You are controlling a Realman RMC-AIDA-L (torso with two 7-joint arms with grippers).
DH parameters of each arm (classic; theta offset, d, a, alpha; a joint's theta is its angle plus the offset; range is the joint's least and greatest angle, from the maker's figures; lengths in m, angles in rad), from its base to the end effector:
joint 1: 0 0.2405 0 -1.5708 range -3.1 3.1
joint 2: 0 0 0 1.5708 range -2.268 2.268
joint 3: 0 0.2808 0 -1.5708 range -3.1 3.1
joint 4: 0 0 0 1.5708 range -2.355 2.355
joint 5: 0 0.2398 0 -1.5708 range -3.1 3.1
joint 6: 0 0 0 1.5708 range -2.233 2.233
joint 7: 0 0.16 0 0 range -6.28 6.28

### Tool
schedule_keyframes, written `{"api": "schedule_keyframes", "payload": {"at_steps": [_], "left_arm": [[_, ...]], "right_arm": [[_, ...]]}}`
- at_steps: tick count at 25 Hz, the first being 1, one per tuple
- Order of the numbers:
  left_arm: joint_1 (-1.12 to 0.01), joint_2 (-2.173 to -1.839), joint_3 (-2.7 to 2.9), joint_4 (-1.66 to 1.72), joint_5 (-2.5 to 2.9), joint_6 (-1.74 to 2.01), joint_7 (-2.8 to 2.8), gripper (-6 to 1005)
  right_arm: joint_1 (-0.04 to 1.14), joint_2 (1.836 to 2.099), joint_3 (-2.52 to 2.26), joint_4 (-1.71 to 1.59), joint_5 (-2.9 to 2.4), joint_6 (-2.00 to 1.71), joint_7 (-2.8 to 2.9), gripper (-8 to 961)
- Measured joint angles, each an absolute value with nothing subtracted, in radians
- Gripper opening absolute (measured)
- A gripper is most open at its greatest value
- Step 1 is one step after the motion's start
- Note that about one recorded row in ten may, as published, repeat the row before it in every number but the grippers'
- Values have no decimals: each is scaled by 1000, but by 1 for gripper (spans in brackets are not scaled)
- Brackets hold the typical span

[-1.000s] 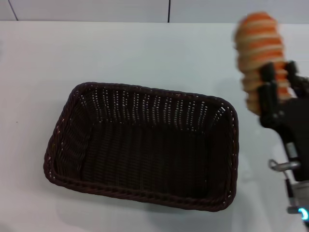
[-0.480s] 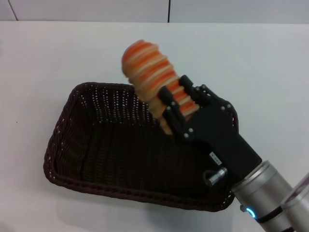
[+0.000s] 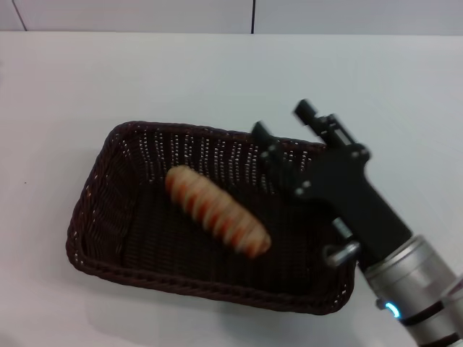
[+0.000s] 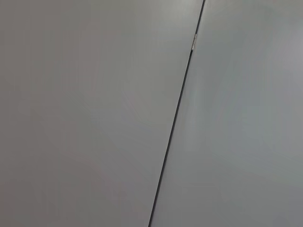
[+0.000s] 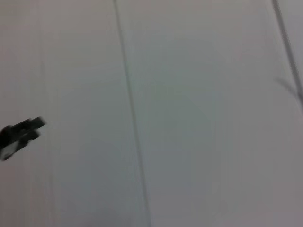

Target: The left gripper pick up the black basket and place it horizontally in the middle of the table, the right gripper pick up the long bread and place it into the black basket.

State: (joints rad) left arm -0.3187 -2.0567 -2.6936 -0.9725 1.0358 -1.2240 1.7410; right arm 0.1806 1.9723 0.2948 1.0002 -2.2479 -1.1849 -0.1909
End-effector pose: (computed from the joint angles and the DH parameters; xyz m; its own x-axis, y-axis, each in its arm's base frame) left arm -0.3359 0.3643 0.2402 0.3734 -0.3878 0.8427 0.8320 -0.2619 -0.4891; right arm 0.1961 0.2376 -0.1377 0.5087 0.0939 -0.8558 -0.6483 -0.6122 -0.4526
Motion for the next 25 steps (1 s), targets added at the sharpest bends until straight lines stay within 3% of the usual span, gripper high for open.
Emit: {"api": "schedule_keyframes", "payload": {"at_steps": [7,10,11,15,25], "left_arm": [[-305,-2058,-2694,-945,1035,-1224,1747,560],[-294,-2058,-2695,-899,1035,-1226,1756,560],[-290,-2059,-2695,-882,1035,-1228,1766,560],[-280,-2061,-2695,-811,1033,-1239,1820,560],[-256,-2065,-2697,-647,1023,-1290,2041,560]], "right_arm": [[47,1989,481,948,-2243,-1295,-221,656],[-11,2021,608,893,-2243,-1367,-226,666],[-29,2054,686,840,-2243,-1425,-239,666],[-36,2081,765,775,-2228,-1504,-245,666],[-1,2079,787,673,-2038,-1657,-247,666]]}}
